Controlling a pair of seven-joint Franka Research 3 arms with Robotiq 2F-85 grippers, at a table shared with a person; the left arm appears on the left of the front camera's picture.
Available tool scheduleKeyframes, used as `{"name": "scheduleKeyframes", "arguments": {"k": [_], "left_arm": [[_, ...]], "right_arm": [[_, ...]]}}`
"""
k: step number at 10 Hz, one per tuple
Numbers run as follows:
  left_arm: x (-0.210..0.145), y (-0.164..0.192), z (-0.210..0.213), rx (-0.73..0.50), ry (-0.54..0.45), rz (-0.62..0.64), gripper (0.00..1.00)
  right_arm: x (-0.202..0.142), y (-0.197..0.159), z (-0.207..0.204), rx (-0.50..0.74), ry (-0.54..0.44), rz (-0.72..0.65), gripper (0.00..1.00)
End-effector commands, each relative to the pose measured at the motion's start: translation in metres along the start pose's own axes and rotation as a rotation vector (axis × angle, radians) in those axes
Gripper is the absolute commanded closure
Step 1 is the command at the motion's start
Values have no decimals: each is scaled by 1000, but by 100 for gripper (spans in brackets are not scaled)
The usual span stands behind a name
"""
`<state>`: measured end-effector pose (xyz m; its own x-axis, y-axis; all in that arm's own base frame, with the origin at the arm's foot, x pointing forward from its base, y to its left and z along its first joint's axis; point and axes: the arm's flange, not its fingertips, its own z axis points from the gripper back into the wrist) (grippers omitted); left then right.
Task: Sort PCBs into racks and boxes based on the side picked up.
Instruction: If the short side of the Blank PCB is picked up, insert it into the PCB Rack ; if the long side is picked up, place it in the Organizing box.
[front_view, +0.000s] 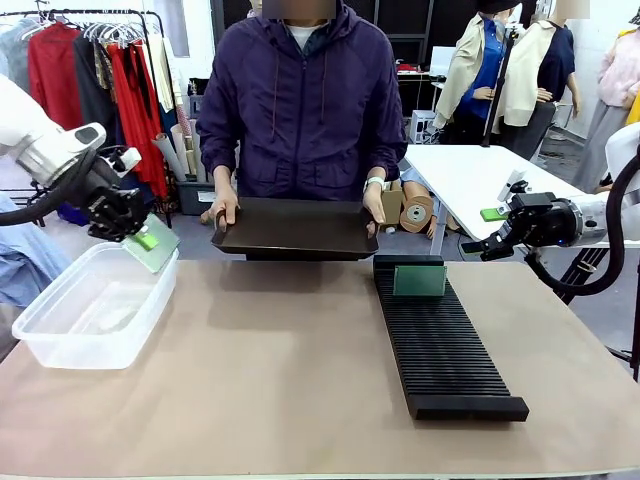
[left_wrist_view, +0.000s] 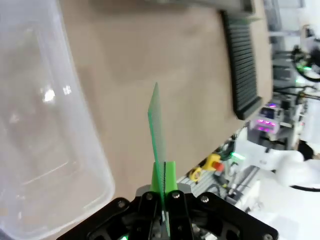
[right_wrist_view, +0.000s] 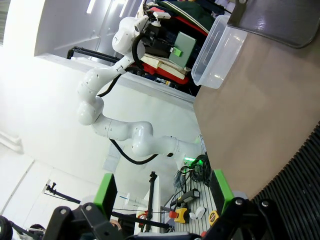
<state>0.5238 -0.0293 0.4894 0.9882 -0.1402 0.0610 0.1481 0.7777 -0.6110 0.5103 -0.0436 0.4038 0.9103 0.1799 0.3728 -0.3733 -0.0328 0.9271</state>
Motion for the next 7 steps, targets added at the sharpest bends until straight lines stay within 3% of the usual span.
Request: {"name": "scheduleKeyframes", "arguments": {"k": [1, 3, 7], "left_arm": [[3, 1, 8, 105, 42, 31, 100], [5, 11, 15, 246, 6, 39, 100], [9, 25, 6, 354, 13, 9, 100]], "right_arm": [[1, 1, 1, -10, 1, 20, 0], [1, 1, 1, -10, 1, 20, 0], [1, 1, 1, -10, 1, 20, 0]]}}
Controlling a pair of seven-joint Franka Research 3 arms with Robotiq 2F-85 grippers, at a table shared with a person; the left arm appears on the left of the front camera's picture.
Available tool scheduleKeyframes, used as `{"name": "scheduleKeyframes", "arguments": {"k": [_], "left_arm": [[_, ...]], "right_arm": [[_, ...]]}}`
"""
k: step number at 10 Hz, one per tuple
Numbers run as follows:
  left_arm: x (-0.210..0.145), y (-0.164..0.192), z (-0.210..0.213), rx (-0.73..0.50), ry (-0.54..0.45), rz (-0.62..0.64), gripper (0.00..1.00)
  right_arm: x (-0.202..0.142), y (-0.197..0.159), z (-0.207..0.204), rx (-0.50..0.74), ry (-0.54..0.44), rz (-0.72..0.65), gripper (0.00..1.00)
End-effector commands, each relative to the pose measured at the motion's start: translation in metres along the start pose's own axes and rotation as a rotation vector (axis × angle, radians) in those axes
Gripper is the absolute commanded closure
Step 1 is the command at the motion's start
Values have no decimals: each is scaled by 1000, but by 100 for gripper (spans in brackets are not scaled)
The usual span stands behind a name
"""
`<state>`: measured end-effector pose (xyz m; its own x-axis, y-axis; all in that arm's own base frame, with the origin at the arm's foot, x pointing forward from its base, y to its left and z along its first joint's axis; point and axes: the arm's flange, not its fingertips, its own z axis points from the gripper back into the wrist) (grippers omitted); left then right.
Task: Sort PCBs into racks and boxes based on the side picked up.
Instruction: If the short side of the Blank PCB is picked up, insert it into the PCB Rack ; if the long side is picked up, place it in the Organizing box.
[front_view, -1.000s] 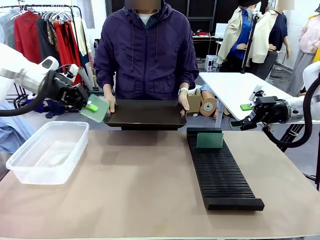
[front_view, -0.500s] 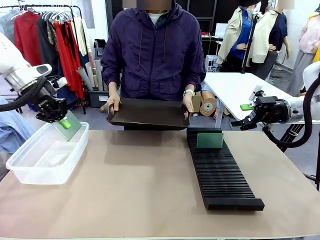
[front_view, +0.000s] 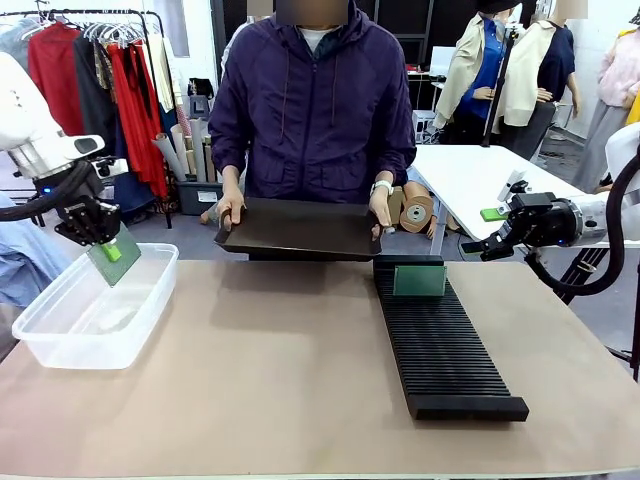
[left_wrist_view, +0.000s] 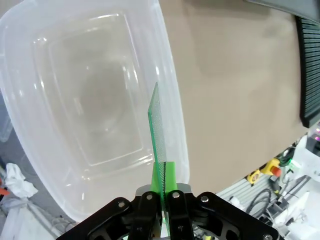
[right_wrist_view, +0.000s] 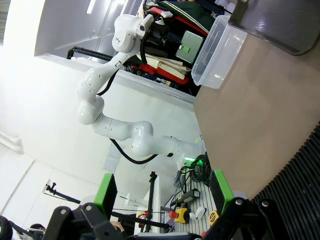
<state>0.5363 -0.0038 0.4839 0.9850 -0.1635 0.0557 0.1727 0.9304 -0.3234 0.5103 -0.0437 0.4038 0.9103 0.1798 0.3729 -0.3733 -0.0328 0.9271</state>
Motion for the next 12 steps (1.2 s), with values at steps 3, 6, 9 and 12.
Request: {"name": "scheduleKeyframes", "arguments": {"k": [3, 6, 9, 12], "left_arm": [[11, 10, -33, 19, 13, 29, 100], [25, 24, -64, 4, -34, -4, 100], [32, 33, -86, 9, -46, -13, 100], [35, 44, -105, -8, -44, -14, 100]], "right_arm": [[1, 1, 0, -10, 1, 20, 0], [1, 1, 0, -10, 1, 20, 0], [1, 1, 0, -10, 1, 20, 0], [1, 1, 0, -10, 1, 20, 0]]}}
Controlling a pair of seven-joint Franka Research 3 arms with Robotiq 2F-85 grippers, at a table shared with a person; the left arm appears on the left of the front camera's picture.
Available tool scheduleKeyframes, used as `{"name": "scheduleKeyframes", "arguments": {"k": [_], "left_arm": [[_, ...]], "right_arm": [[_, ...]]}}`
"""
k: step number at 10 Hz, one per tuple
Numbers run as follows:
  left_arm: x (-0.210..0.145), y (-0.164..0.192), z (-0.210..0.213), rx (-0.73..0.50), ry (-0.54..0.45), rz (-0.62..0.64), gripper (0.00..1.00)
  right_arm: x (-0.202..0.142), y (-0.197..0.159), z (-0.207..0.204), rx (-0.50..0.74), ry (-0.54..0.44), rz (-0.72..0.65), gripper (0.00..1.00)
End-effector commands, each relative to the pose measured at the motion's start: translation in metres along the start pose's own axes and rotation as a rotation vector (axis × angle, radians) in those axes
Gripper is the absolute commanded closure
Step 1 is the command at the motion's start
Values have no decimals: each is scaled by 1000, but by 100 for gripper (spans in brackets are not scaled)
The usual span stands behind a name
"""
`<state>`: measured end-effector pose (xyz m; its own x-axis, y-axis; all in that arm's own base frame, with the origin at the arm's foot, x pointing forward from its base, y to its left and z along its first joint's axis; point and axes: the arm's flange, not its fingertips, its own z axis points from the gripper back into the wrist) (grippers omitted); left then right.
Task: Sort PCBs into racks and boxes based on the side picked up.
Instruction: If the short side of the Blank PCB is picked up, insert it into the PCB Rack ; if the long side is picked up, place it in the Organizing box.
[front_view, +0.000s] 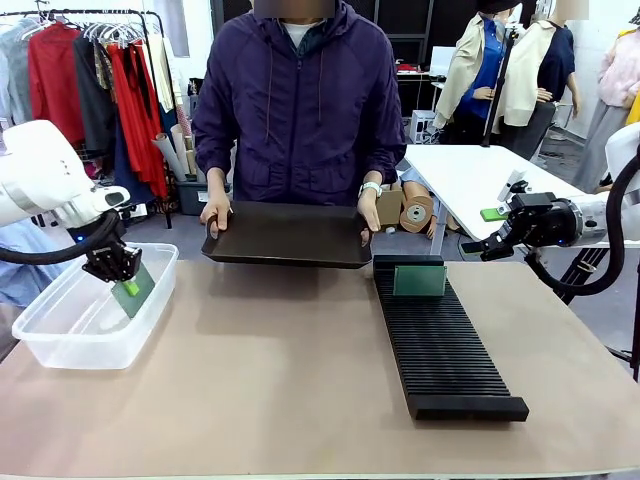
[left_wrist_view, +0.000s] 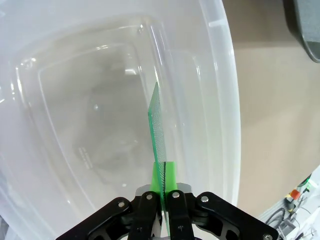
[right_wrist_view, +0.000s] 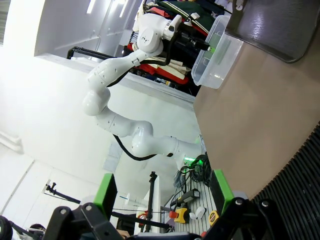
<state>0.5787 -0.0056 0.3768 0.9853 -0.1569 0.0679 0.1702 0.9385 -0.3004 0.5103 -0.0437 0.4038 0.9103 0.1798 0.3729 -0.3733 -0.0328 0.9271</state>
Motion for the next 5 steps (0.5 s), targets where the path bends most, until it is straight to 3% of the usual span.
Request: {"name": "scheduleKeyframes", "arguments": {"k": [1, 5], "left_arm": [[0, 9, -12, -28, -20, -7, 100], [0, 20, -32, -36, 8, 11, 100]], "right_arm": [[1, 1, 0, -10, 1, 20, 0], [1, 1, 0, -10, 1, 20, 0]]}}
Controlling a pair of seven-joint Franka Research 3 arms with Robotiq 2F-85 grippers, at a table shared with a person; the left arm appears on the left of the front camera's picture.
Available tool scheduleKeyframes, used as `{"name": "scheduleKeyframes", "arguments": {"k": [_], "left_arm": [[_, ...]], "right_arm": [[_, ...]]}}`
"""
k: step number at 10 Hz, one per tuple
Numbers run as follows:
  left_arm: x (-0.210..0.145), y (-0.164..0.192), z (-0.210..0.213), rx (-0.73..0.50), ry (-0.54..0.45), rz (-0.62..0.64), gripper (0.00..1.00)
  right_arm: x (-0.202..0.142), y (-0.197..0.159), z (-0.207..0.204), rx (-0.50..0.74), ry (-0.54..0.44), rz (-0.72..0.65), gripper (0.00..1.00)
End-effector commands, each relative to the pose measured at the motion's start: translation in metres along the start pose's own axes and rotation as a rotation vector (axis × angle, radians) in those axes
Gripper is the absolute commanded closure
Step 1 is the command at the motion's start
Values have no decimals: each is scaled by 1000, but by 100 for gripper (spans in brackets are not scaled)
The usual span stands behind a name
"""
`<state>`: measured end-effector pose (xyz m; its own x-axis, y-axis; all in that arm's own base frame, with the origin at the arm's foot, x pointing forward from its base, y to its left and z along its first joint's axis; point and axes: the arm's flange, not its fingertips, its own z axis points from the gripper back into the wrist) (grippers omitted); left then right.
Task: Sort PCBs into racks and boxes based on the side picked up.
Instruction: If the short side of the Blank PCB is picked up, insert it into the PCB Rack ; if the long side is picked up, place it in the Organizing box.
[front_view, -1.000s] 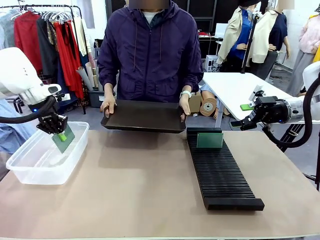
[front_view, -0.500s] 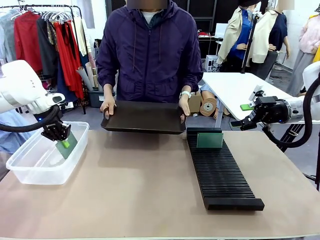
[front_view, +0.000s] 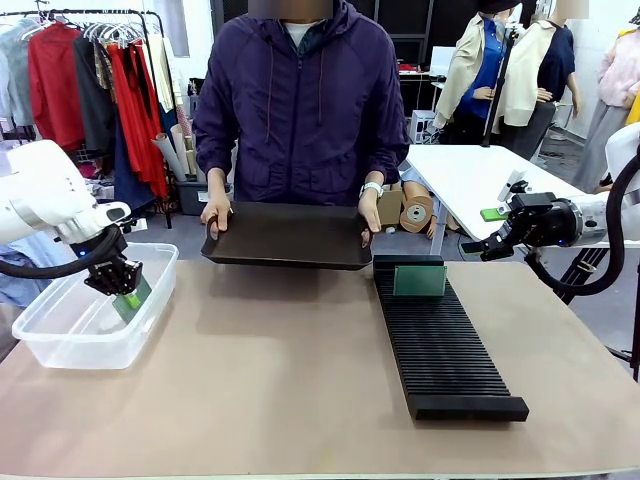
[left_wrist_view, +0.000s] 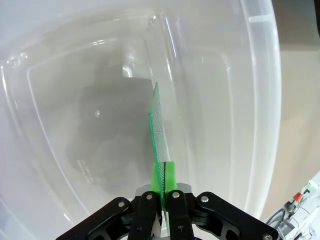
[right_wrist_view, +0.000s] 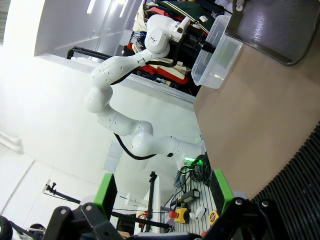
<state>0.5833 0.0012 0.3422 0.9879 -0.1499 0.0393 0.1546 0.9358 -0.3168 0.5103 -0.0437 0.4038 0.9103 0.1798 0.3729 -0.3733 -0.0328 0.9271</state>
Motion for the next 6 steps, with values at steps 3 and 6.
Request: {"name": "scheduleKeyframes", "arguments": {"k": [3, 6], "left_arm": [[-1, 3, -1, -19, -18, 10, 84], [-2, 1, 10, 44, -25, 23, 26]], "right_arm": [[1, 1, 0, -10, 1, 20, 0], [1, 1, 0, -10, 1, 20, 0]]}}
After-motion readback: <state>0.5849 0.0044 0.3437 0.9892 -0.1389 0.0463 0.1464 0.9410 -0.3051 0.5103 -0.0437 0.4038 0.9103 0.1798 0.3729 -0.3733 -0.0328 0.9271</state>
